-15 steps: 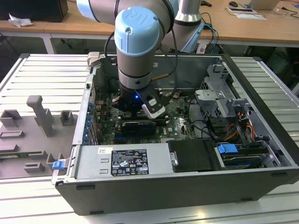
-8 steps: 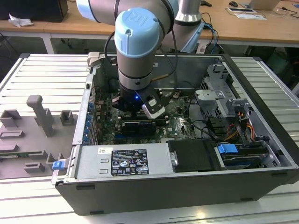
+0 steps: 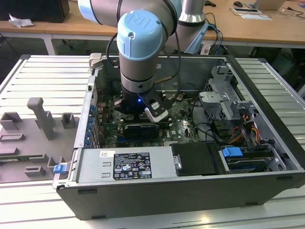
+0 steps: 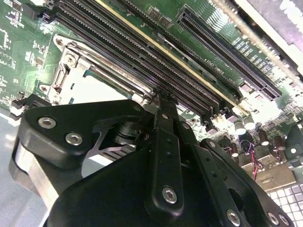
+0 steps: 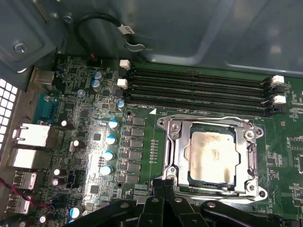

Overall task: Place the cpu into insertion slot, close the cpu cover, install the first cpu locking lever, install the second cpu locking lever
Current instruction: 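Install the second cpu locking lever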

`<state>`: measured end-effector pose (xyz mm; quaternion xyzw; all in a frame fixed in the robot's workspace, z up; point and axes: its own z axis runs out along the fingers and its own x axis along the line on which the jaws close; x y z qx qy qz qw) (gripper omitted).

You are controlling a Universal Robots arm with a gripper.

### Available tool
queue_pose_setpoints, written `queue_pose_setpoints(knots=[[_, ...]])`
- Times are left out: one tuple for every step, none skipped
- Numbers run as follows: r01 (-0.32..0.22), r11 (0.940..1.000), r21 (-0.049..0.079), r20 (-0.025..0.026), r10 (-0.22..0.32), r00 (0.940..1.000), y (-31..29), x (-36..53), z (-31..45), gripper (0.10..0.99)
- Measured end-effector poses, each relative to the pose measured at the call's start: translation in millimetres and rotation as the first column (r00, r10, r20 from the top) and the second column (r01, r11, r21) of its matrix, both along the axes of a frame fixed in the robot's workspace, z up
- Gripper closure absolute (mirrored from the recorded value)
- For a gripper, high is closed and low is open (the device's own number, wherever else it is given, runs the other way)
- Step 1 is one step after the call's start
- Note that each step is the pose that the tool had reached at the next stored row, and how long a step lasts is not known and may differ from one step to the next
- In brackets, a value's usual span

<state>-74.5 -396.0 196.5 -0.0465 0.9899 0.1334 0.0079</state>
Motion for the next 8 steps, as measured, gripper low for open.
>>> queue_pose_setpoints(knots=[[0.0, 1.0, 0.0, 0.0001, 0.0, 1.0, 0.0, -0.3, -0.1, 0.98], [0.0, 1.0, 0.0, 0.0002, 0.0, 1.0, -0.2, -1.5, -0.1, 0.98], [0.0, 1.0, 0.0, 0.0003, 0.0, 1.0, -0.3, -2.6, -0.1, 0.98], [0.0, 1.0, 0.0, 0.0003, 0.0, 1.0, -0.4, -3.2, -0.2, 0.98], [0.0, 1.0, 0.0, 0.0002, 0.0, 1.0, -0.4, -3.6, -0.2, 0.98], [0.0, 1.0, 0.0, 0.0001, 0.0, 1.0, -0.5, -3.7, -0.5, 0.98], [0.0, 1.0, 0.0, 0.0, 0.0, 1.0, -0.6, -3.8, -0.9, 0.98], [0.0, 1.0, 0.0, 0.0001, 0.0, 1.0, -0.7, -3.8, -1.5, 0.98]])
